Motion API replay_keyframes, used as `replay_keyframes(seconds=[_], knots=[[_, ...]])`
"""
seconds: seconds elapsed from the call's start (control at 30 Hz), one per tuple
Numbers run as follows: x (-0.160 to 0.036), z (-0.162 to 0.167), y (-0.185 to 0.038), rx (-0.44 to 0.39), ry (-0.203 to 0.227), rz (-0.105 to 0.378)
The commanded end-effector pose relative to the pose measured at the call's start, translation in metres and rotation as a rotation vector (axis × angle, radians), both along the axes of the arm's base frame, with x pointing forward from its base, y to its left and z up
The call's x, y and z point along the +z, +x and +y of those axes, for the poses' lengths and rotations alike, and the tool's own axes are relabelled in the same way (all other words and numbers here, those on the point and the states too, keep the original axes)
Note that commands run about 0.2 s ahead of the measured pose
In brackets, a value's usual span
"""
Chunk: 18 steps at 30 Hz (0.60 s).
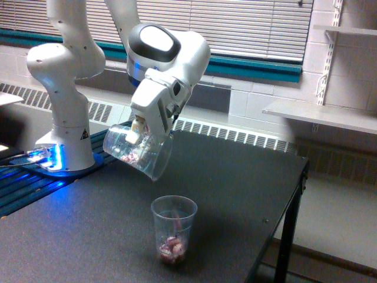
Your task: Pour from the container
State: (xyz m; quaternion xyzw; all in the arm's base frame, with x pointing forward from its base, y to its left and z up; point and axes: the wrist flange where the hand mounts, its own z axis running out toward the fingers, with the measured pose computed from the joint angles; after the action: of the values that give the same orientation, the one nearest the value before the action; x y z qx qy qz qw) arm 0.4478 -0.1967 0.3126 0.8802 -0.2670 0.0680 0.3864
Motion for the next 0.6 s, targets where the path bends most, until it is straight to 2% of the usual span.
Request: replay_keyframes(seconds=[0.03, 0.6], knots=[[0.002, 0.005, 0.004, 0.043, -0.017, 0.046], [0.017, 0.008, 0.007, 0.062, -0.061, 0.111]])
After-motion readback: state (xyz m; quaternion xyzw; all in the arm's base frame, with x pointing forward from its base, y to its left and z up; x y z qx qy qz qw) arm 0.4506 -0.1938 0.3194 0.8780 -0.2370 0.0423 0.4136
